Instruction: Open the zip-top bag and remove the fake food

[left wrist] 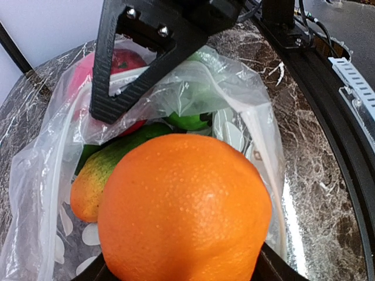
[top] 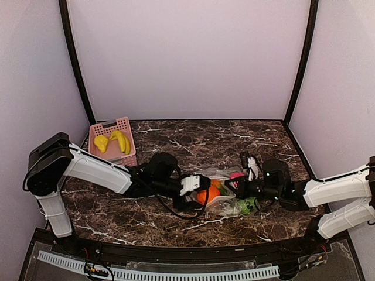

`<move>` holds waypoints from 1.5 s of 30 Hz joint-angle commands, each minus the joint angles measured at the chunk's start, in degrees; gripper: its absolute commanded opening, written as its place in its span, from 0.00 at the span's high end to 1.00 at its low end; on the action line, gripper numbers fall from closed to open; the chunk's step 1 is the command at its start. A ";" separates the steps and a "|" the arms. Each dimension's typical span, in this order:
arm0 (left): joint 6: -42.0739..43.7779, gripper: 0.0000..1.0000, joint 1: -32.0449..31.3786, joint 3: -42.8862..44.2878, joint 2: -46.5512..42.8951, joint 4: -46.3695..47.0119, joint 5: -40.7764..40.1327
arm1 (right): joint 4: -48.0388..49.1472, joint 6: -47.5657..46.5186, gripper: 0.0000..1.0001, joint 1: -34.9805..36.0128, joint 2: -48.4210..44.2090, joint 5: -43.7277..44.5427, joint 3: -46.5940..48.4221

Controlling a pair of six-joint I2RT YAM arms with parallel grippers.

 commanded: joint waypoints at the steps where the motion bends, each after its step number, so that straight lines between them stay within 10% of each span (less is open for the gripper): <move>1: -5.12 0.60 1.16 -2.71 -4.06 2.97 -0.18 | -0.75 -0.60 1.00 0.01 -0.33 1.81 -1.00; 17: -3.64 0.58 -1.61 8.15 4.55 -10.95 -10.75 | 1.14 -1.50 1.00 0.07 1.46 -1.00 1.40; 31: -8.20 0.16 -2.24 6.68 2.83 -7.76 -8.22 | 2.21 -1.21 1.00 0.09 3.26 -1.89 1.21; 45: -5.48 0.21 -2.57 10.91 6.64 -7.80 -6.49 | 2.10 -1.21 1.00 0.18 3.62 -2.07 1.19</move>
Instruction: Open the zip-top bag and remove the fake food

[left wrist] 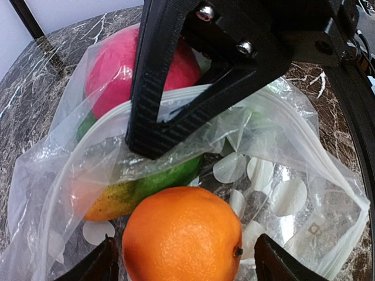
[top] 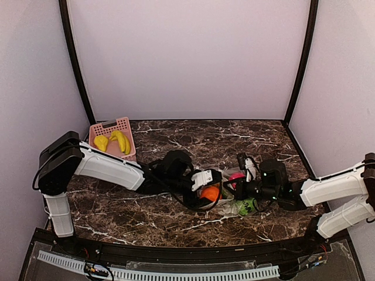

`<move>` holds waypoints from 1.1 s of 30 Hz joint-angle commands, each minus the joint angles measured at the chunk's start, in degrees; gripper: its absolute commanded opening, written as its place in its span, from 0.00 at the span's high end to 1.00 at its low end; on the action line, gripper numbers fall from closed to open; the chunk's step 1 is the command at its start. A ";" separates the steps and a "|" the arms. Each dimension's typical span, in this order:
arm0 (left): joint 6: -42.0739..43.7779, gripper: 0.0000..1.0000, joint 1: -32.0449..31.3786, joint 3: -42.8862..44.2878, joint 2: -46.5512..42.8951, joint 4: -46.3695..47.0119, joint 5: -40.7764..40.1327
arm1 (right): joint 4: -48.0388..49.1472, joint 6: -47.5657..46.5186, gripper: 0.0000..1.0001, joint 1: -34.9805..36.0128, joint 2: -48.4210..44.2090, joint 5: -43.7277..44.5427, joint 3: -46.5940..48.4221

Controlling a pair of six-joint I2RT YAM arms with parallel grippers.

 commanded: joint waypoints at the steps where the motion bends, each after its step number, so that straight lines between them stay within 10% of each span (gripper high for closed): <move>1: 2.18 0.21 -0.32 2.49 2.26 -1.73 -0.06 | 0.95 -0.25 1.00 0.18 0.89 -0.19 0.74; 16: 1.25 0.54 -0.28 -0.42 -0.48 1.11 1.26 | 0.80 -0.45 1.00 0.18 1.42 0.11 0.92; 33: -17.02 0.58 0.88 -9.09 -14.12 21.81 -0.67 | -0.07 -0.43 1.00 0.18 0.16 1.17 0.03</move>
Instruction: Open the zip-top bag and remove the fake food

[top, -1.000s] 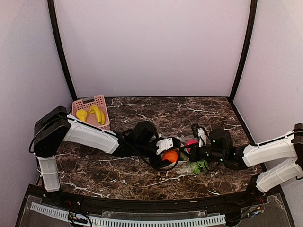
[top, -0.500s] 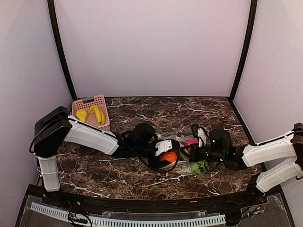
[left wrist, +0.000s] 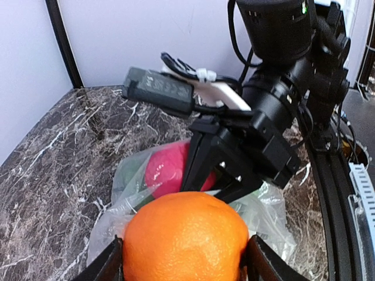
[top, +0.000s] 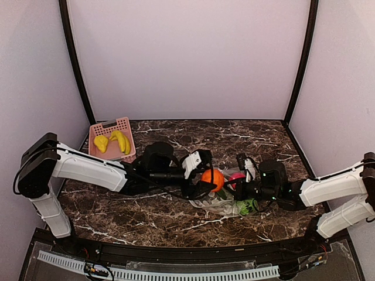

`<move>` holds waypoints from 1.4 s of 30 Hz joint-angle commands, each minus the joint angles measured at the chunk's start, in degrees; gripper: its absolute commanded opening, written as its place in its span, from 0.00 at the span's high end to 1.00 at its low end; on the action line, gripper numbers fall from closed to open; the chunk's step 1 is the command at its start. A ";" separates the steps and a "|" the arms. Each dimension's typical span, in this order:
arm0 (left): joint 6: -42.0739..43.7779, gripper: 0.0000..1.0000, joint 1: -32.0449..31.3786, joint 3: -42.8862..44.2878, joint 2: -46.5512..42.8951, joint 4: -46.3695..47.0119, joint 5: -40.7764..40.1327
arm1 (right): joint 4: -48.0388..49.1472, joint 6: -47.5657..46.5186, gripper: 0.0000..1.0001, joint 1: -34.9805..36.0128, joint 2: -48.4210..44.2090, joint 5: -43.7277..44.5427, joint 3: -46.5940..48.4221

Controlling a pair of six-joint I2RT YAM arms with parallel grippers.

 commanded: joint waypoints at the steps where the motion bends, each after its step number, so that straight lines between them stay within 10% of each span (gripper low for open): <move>1: -9.80 0.57 1.88 -2.33 -5.34 7.51 -0.59 | -0.32 -0.43 1.00 0.18 -0.56 0.96 0.02; 23: -31.10 0.52 35.24 -11.69 -27.36 -22.45 -35.00 | 0.13 -0.79 1.00 0.14 -0.88 0.69 0.18; 42: -34.42 0.46 43.23 -5.92 -11.44 -25.12 -30.11 | -0.55 -1.21 1.00 0.18 -0.53 0.60 0.85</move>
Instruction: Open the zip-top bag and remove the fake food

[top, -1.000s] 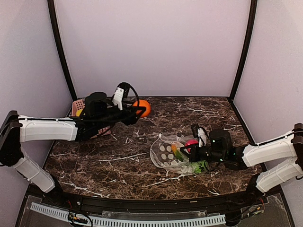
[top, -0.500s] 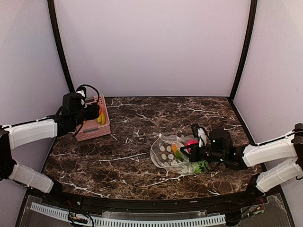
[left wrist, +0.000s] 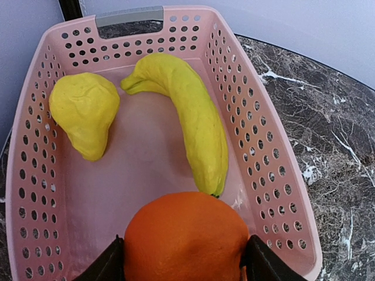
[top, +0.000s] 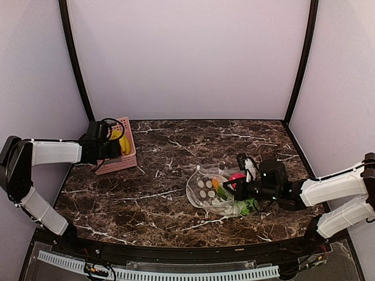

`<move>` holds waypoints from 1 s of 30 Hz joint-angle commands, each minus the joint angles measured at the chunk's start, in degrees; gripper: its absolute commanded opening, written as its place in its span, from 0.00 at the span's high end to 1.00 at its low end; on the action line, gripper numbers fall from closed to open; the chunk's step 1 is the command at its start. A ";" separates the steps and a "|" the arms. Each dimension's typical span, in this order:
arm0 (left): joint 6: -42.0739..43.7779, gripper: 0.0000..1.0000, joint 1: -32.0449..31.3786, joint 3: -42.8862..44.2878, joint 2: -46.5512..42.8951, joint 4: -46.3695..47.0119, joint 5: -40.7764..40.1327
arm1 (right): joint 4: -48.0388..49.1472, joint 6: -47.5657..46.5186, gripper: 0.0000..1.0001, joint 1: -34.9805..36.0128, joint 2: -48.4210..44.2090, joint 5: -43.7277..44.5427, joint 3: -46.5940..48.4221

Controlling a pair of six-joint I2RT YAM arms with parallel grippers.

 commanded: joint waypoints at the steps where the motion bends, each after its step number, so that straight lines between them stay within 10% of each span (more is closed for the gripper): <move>1: -0.56 0.46 0.23 3.21 3.11 0.99 2.51 | -0.10 -1.01 1.00 0.16 -0.02 0.54 0.93; 14: -0.38 0.23 0.23 7.10 8.97 2.01 6.37 | -0.89 -1.52 1.00 0.15 -0.48 0.37 2.24; 30: 11.11 0.15 -7.13 -2.24 -10.02 13.66 15.02 | -1.97 -2.30 1.00 0.35 -2.30 -2.09 5.70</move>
